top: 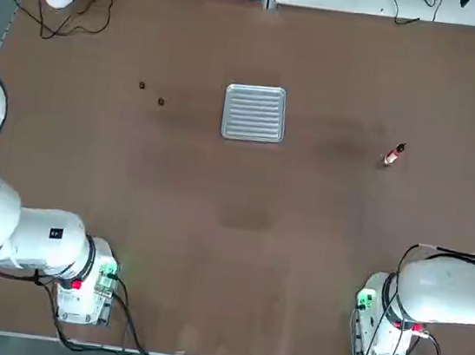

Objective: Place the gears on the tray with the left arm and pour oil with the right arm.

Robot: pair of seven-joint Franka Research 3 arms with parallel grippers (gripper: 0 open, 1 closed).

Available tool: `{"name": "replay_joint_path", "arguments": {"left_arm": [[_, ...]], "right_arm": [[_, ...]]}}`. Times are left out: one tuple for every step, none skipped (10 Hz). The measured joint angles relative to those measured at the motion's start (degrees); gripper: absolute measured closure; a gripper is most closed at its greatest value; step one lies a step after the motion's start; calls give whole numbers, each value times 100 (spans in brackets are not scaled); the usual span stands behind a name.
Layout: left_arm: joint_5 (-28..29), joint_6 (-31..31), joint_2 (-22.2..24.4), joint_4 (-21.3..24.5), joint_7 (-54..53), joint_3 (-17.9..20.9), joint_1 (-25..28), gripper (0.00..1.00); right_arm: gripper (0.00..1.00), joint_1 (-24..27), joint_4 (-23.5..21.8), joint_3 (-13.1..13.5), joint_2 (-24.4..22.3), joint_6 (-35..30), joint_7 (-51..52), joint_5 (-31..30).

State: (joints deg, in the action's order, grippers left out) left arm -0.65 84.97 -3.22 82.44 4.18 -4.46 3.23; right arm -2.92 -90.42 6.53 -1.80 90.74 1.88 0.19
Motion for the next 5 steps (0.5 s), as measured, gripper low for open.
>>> {"name": "replay_joint_path", "arguments": {"left_arm": [[0,6,-1,0,4,-15,-26,0],[0,8,-1,0,4,-40,-29,0],[0,8,-2,0,4,-49,-29,0],[-12,15,-18,7,12,-53,-30,0],[-45,34,-91,21,77,-56,-30,0]], "right_arm": [[0,0,1,0,1,7,0,0],[0,0,2,0,2,15,0,0],[0,0,2,0,3,17,0,0],[0,0,2,0,8,18,95,0],[0,0,1,2,18,68,365,0]]}}
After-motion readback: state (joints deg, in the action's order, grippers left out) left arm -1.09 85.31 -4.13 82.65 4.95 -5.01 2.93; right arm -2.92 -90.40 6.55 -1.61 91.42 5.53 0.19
